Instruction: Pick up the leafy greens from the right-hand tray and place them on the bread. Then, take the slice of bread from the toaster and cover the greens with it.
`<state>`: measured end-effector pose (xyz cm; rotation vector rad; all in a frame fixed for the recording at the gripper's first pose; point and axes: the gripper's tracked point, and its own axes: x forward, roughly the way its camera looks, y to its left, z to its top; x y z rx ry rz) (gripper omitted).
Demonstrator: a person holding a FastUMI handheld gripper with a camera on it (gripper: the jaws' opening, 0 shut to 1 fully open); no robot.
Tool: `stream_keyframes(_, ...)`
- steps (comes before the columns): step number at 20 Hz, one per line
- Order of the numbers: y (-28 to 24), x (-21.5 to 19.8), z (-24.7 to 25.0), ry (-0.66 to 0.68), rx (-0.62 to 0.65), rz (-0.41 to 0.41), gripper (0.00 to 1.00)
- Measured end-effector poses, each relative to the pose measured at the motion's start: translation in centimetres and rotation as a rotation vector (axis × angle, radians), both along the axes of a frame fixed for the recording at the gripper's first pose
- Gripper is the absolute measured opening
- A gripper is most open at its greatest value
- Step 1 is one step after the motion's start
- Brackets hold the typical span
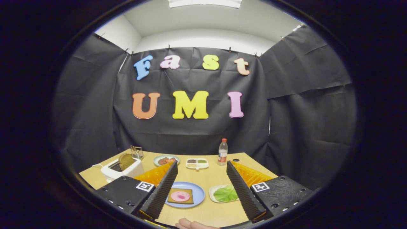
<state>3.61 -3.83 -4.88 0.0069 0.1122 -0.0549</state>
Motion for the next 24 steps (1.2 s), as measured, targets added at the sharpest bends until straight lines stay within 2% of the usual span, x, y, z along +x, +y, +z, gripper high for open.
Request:
stream_keyframes(4, -3.8, 3.8, -4.4, 0.096, -0.036, -0.081, 0.95)
stream_keyframes(10, -8.7, 9.9, -10.6, 0.24, -0.046, -0.136, 0.95)
stream_keyframes(17, -13.6, 15.8, -21.1, 0.482, -0.053, -0.176, 0.96)
stream_keyframes(19, -14.8, 16.5, -22.8, 0.523, -0.066, -0.191, 0.96)
stream_keyframes(24, -15.5, 18.0, -26.2, 0.614, -0.076, -0.168, 0.96)
